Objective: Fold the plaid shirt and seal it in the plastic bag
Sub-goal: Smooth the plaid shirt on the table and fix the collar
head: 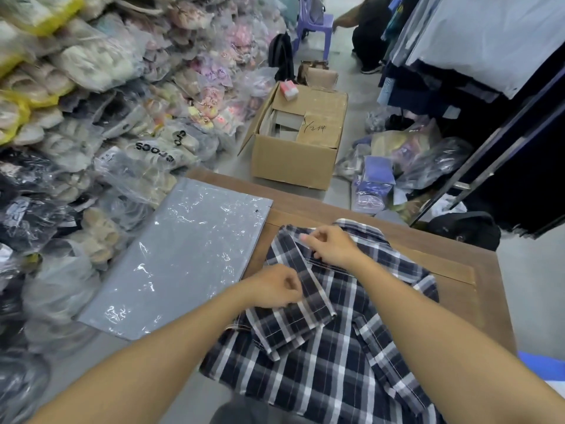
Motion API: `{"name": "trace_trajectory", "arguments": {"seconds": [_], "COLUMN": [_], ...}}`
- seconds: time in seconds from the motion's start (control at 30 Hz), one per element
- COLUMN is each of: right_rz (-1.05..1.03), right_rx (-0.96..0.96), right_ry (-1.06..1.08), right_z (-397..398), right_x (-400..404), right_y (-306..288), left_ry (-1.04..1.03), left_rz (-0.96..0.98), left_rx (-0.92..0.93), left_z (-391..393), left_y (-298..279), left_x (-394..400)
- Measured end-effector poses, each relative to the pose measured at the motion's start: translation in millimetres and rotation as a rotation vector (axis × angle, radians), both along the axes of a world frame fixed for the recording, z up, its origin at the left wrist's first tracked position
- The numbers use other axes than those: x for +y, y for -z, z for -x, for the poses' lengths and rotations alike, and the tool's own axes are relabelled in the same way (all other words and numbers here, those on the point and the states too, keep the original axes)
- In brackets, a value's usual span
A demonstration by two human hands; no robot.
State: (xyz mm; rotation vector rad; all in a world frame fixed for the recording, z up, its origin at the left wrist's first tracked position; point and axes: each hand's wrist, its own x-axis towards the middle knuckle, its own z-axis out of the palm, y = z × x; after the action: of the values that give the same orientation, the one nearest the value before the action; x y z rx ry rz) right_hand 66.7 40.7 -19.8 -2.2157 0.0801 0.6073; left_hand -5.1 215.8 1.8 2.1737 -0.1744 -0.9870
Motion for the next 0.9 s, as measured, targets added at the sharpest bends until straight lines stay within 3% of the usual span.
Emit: {"name": "trace_trajectory", "arguments": {"seconds": [0.1, 0.23, 0.43, 0.57, 0.63, 0.73, 0.9], "right_rz": [0.001, 0.065, 0.189, 0.211, 0.197, 0.172, 0.152], "right_rx": [-0.037, -0.060, -0.058, -0.059, -0.044, -0.038, -0.035], "right_ry": [-0.082, -0.132, -0.141, -0.130, -0.120, -0.119, -0.109], "right_z": [-2, -7, -22, -21, -19, -20, -22], "right_x": [22, 45, 43, 45, 44, 40, 37], "right_y": [-4, 6, 17, 25, 27, 27, 27], "left_ry": [0.141, 0.154, 0.171, 0.317, 0.328, 0.287, 0.488], "left_rz": [-0.153, -0.257, -0.304, -0.470, -0.470, -0.312, -0.453], "left_rx": [-0.049, 0.004, -0.111, -0.099, -0.184, -0.421, -0.535], "left_z": [0, 22, 33, 23, 17, 13, 16], "left_y": [-7, 1, 23, 11, 5, 7, 32], "left_x": [41, 73, 80, 72, 64, 42, 6]}}
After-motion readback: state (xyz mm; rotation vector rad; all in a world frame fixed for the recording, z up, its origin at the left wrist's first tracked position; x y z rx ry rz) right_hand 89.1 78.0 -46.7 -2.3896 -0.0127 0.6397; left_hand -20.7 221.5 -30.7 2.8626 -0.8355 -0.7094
